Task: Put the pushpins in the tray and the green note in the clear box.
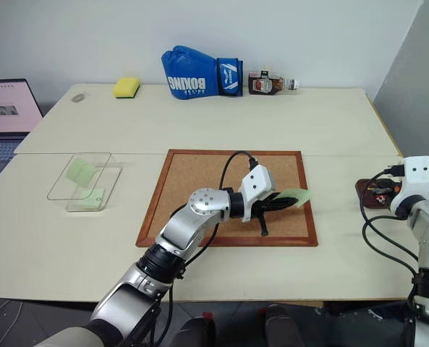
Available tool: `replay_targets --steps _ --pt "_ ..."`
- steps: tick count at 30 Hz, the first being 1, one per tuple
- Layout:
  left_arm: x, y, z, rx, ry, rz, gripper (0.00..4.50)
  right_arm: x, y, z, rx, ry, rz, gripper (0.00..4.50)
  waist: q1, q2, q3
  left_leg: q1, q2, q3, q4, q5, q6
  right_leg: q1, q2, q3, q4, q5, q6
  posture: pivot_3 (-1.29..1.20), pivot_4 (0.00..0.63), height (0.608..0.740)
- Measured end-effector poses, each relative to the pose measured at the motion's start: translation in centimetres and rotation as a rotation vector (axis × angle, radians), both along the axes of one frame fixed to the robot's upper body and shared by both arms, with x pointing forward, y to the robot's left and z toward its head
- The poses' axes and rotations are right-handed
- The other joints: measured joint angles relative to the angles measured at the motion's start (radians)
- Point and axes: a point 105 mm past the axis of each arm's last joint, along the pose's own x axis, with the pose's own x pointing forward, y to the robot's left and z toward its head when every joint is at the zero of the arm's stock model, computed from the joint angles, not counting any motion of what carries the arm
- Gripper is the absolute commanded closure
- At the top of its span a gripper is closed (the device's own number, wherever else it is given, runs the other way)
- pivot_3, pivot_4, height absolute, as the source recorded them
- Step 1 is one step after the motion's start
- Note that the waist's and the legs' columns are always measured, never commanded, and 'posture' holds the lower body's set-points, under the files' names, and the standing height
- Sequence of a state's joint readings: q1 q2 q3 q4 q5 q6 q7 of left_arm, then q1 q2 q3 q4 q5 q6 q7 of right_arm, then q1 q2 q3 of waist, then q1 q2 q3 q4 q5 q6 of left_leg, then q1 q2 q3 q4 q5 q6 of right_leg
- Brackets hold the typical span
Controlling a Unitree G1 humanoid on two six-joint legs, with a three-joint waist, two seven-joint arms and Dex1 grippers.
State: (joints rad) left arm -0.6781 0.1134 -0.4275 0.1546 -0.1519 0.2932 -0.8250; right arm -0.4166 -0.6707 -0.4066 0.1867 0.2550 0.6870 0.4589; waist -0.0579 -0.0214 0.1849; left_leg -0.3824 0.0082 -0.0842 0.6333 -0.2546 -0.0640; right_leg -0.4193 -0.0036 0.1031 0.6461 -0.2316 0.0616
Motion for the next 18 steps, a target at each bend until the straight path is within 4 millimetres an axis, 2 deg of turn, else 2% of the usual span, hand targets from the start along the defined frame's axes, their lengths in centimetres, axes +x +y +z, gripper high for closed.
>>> replay_targets --steps 4,10,11,13,18 --pt "-0.2 0.3 -0.7 0.018 0.008 -0.002 4.43 0.3 -1.1 -1.1 0.024 0.027 -0.02 4.5 0.001 0.0 0.0 0.0 0.0 0.0 0.0 0.0 0.0 0.0 0.0 0.0 0.0 0.0 0.0 0.0 0.15 0.74" --pt "-0.1 0.5 -0.9 0.036 -0.002 0.006 4.43 1.0 -1.6 -1.9 0.021 0.032 -0.025 4.5 -0.001 0.0 0.0 0.0 0.0 0.0 0.001 0.0 0.0 0.0 0.0 0.0 0.001 0.0 0.0 0.0 0.15 0.74" --pt "-0.1 0.5 -1.0 0.038 -0.002 0.006 4.5 1.1 -1.7 -1.9 0.019 0.027 -0.027 4.03 -0.001 0.0 0.0 0.0 0.0 0.0 0.001 0.0 0.0 0.0 0.0 0.0 0.001 0.0 0.001 0.0 0.15 0.74" --pt "-0.2 0.5 -1.0 0.038 -0.001 0.005 4.5 1.2 -1.9 -1.7 0.015 0.019 -0.031 3.66 0.0 0.0 0.0 0.0 0.0 0.0 0.002 0.0 0.0 0.0 0.0 0.0 0.001 0.0 0.001 0.0 0.15 0.74" --pt "-0.5 0.2 -0.6 0.013 0.018 0.002 4.5 1.2 -2.5 -2.3 0.006 0.026 -0.049 2.34 0.001 0.0 0.0 0.0 0.0 0.0 0.002 0.0 0.0 0.001 0.0 0.0 0.001 0.001 0.001 0.0 0.15 0.74"
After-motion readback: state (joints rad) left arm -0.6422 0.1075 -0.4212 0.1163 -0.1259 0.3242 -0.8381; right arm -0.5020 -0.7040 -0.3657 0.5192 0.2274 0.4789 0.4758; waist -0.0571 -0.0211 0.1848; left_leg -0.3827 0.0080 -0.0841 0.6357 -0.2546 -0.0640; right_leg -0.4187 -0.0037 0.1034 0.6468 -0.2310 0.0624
